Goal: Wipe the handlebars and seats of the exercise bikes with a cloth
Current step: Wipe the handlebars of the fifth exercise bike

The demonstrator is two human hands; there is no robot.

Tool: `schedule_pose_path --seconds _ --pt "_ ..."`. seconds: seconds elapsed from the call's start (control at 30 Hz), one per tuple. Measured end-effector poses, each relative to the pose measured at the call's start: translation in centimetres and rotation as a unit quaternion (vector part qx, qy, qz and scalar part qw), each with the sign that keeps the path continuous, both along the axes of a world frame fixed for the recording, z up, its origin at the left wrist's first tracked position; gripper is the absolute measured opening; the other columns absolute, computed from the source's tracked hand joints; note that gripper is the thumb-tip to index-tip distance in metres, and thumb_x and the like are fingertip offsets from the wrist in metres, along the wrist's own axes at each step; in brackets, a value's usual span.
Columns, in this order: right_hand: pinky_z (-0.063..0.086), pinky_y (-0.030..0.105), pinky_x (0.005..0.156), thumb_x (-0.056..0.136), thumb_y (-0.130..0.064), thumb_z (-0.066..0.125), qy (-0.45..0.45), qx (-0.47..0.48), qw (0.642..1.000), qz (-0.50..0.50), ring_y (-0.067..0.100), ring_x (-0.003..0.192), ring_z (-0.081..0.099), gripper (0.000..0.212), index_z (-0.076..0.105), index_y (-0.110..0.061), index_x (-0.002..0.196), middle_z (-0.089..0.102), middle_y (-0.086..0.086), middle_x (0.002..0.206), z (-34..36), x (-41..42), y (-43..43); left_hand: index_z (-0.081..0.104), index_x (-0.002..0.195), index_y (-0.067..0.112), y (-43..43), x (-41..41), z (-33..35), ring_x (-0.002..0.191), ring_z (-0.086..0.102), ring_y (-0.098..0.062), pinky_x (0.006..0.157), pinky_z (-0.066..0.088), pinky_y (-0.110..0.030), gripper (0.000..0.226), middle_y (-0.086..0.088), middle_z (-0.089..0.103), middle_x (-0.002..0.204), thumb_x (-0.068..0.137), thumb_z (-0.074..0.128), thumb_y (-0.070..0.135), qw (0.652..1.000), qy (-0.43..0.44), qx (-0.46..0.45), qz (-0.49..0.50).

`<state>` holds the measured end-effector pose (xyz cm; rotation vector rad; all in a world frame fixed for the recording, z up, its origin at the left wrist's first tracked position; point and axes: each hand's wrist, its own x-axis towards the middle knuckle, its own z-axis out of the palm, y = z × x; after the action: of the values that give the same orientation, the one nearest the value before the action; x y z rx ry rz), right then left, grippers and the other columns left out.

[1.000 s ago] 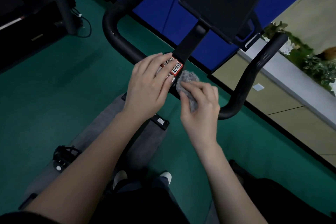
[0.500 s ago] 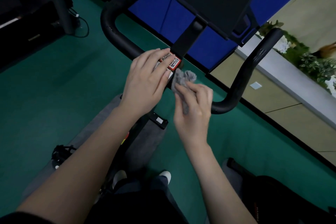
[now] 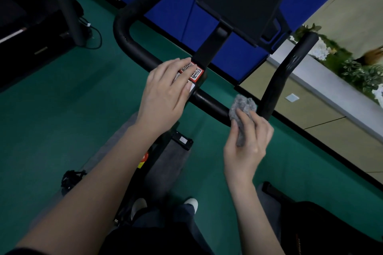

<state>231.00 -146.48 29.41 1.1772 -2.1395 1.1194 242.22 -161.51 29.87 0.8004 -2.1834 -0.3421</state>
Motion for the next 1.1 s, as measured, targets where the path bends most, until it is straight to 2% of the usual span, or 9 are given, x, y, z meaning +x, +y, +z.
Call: schedule_pose_path --seconds 0.27,0.4,0.53,0.63,0.7,0.8,0.93,1.03,1.1 --pt "0.045 0.034 0.095 0.083 0.006 0.067 -0.012 -0.046 0.998 0.047 0.024 0.103 0.048 0.020 0.070 0.003 0.102 0.063 0.019 0.105 -0.5 3.2 -3.1 0.056 0.129 0.010 -0.2 -0.1 -0.3 0.123 0.047 -0.025 0.101 0.036 -0.040 0.037 -0.003 0.052 0.137 0.099 0.036 0.020 1.000 0.000 -0.005 0.002" --pt "0.047 0.028 0.092 0.088 0.000 0.063 -0.161 -0.087 0.977 0.111 0.022 0.105 0.058 0.024 0.066 -0.006 0.111 0.063 0.007 0.109 -0.2 5.5 -0.8 0.055 0.130 0.011 -0.3 -0.1 -0.4 0.124 0.046 -0.024 0.100 0.035 -0.039 0.037 -0.003 0.052 0.137 0.099 0.036 0.020 1.000 0.001 -0.008 0.002" --pt "0.049 0.017 0.093 0.090 -0.006 0.064 -0.473 -0.094 0.876 0.038 0.004 0.111 0.061 0.035 0.058 -0.024 0.119 0.063 -0.014 0.115 -0.4 7.9 1.0 0.054 0.131 0.011 -0.3 -0.2 -0.5 0.124 0.046 -0.024 0.102 0.035 -0.040 0.037 -0.002 0.051 0.137 0.099 0.036 0.020 1.000 -0.001 -0.003 0.002" --pt "0.048 0.034 0.102 0.089 -0.007 0.065 -0.691 -0.165 0.704 -0.027 0.014 0.112 0.062 0.039 0.054 -0.017 0.124 0.063 0.001 0.122 -0.3 6.4 -0.7 0.055 0.130 0.011 -0.2 -0.1 -0.4 0.124 0.047 -0.024 0.102 0.036 -0.041 0.038 -0.003 0.052 0.137 0.100 0.035 0.021 1.000 0.000 -0.002 0.001" --pt "0.051 0.031 0.091 0.089 -0.004 0.063 -0.753 -0.218 0.621 -0.002 0.017 0.098 0.066 0.025 0.056 -0.009 0.113 0.068 0.004 0.106 0.3 5.4 -2.4 0.055 0.130 0.011 -0.2 -0.1 -0.3 0.124 0.047 -0.025 0.102 0.036 -0.040 0.038 -0.003 0.052 0.137 0.100 0.034 0.021 1.000 -0.002 -0.003 0.001" --pt "0.053 0.025 0.069 0.087 0.004 0.062 -0.788 -0.249 0.561 0.036 0.014 0.072 0.064 0.010 0.058 -0.006 0.088 0.067 0.001 0.074 1.0 5.4 -4.5 0.055 0.131 0.011 -0.2 -0.1 -0.2 0.125 0.046 -0.025 0.102 0.036 -0.041 0.038 -0.002 0.051 0.137 0.100 0.034 0.021 1.000 -0.009 0.001 0.002" --pt "0.050 0.041 0.094 0.087 0.009 0.059 -0.829 -0.259 0.492 0.056 0.020 0.080 0.066 0.015 0.061 -0.005 0.085 0.071 0.005 0.077 1.3 6.3 -6.3 0.055 0.131 0.011 -0.2 -0.1 -0.3 0.125 0.046 -0.024 0.102 0.035 -0.039 0.037 -0.002 0.051 0.138 0.100 0.036 0.020 1.000 -0.012 -0.003 0.007" --pt "0.049 0.045 0.094 0.086 0.011 0.059 -0.827 -0.245 0.504 0.048 0.022 0.077 0.066 0.025 0.063 -0.009 0.073 0.071 0.008 0.077 1.2 6.0 -6.4 0.055 0.131 0.012 -0.2 -0.2 -0.4 0.125 0.046 -0.023 0.102 0.034 -0.037 0.037 -0.002 0.051 0.138 0.100 0.036 0.020 1.000 -0.008 -0.007 0.009" --pt "0.052 0.040 0.092 0.086 0.010 0.060 -0.820 -0.233 0.521 0.048 0.023 0.083 0.066 0.018 0.061 -0.007 0.080 0.069 0.010 0.085 1.1 5.5 -5.8 0.055 0.131 0.012 -0.1 -0.2 -0.4 0.124 0.046 -0.023 0.102 0.034 -0.037 0.038 -0.001 0.051 0.138 0.100 0.035 0.021 1.000 -0.009 -0.009 0.011"
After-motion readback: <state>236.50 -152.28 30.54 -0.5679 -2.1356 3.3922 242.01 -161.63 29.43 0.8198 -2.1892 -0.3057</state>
